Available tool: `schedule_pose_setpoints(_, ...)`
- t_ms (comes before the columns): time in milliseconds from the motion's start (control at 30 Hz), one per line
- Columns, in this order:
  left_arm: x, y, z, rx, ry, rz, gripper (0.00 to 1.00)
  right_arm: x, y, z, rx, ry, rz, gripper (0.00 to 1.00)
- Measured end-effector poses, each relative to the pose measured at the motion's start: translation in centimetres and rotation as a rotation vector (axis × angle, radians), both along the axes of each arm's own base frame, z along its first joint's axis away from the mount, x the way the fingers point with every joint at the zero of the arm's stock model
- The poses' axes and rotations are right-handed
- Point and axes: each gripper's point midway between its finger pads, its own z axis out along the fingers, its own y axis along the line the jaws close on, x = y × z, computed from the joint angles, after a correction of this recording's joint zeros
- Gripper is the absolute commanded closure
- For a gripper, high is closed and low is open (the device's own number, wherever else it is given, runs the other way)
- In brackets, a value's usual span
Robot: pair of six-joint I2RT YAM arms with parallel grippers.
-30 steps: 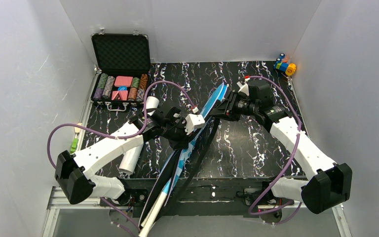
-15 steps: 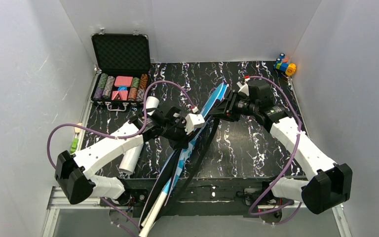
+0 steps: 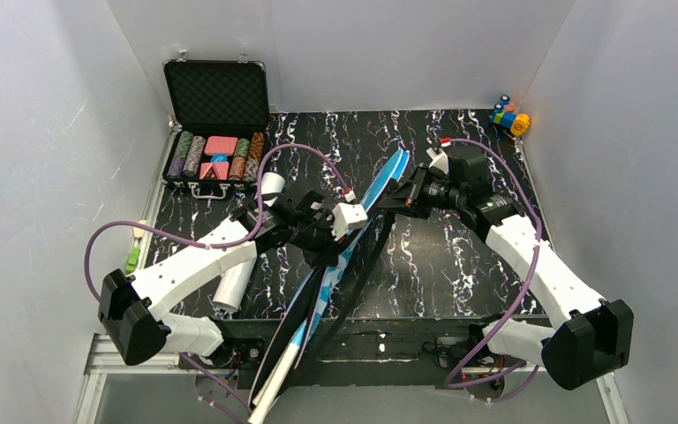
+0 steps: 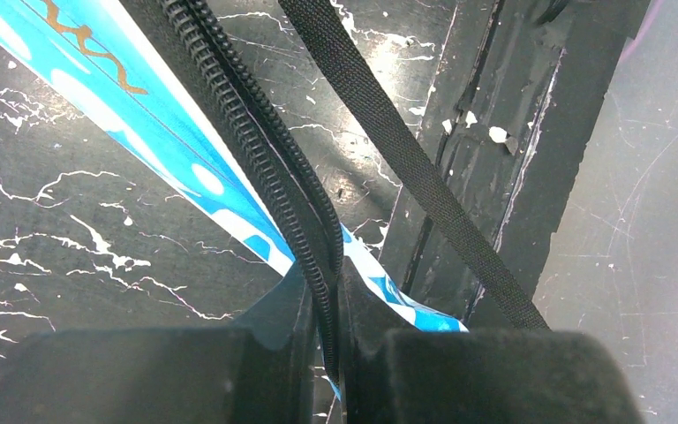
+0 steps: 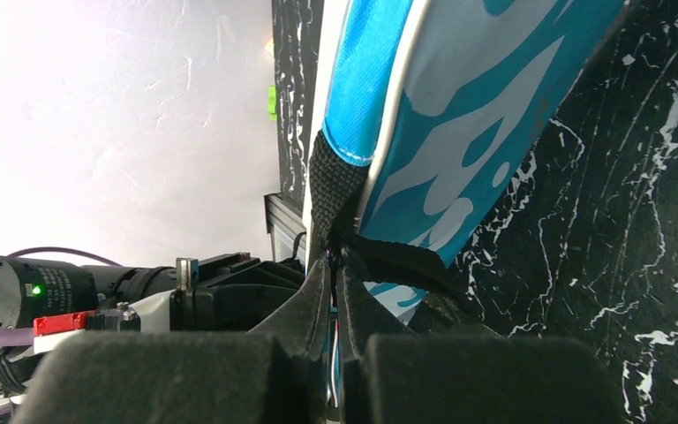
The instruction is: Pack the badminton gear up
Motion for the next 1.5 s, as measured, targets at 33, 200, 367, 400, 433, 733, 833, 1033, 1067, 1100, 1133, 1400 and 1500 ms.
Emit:
schedule_pose_setpoints(33, 0.0, 0.0, 0.0, 0.001, 0.001, 0.0, 1.0, 0.0, 0.1, 0.0, 0.014, 0.004, 0.001, 0.96)
schedule_pose_setpoints(200, -0.3, 0.3, -0.3, 0.023, 0.022, 0.003, 1.0, -0.3, 1.2, -0.2, 0.013, -0.004, 0.016, 0.97)
schedule_pose_setpoints(367, -1.1, 1.2, -1.0, 0.096, 0.082, 0.014, 1.0, -0.4, 3.7, -1.2, -0.03, 0.007, 0.045, 0.99)
schedule_pose_setpoints(400, -1.2, 1.4, -1.2, 0.106, 0.085, 0.019, 1.0, -0.4, 4.1, -1.2, -0.036, 0.007, 0.051, 0.99)
schedule_pose_setpoints(433, -1.2, 1.5, -1.2, 0.111, 0.088, 0.022, 1.0, -0.3, 4.4, -1.1, -0.039, 0.006, 0.053, 0.99)
schedule_pose_setpoints(733, -1.4, 1.8, 0.2, 0.079, 0.064, 0.04, 1.0, -0.6, 6.8, 1.2, -0.052, -0.01, 0.062, 0.99)
schedule_pose_setpoints(833, -1.6, 2.0, 0.7, 0.067, 0.058, 0.044, 1.0, -0.9, 7.6, 1.5, -0.043, -0.015, 0.059, 0.99)
schedule_pose_setpoints(1033, -2.2, 2.6, 1.3, 0.056, 0.054, 0.046, 1.0, -1.9, 9.3, 2.0, -0.027, -0.023, 0.065, 0.99)
schedule_pose_setpoints(1067, -2.3, 2.7, 1.4, 0.055, 0.053, 0.045, 1.0, -2.2, 9.6, 2.1, -0.023, -0.023, 0.067, 0.99)
schedule_pose_setpoints(1100, -2.4, 2.7, 1.4, 0.054, 0.052, 0.044, 1.0, -2.4, 9.8, 2.1, -0.019, -0.023, 0.07, 0.99)
schedule_pose_setpoints(1133, -2.5, 2.8, 1.5, 0.055, 0.052, 0.043, 1.0, -2.5, 10.0, 2.2, -0.014, -0.025, 0.073, 0.99)
schedule_pose_setpoints(1400, -3.3, 3.4, 0.6, 0.076, 0.075, 0.037, 1.0, -4.1, 10.8, 0.8, 0.006, -0.008, 0.064, 0.99)
schedule_pose_setpoints(1500, -3.5, 3.4, 0.5, 0.078, 0.084, 0.033, 1.0, -4.5, 10.9, 0.5, 0.022, -0.004, 0.057, 0.99)
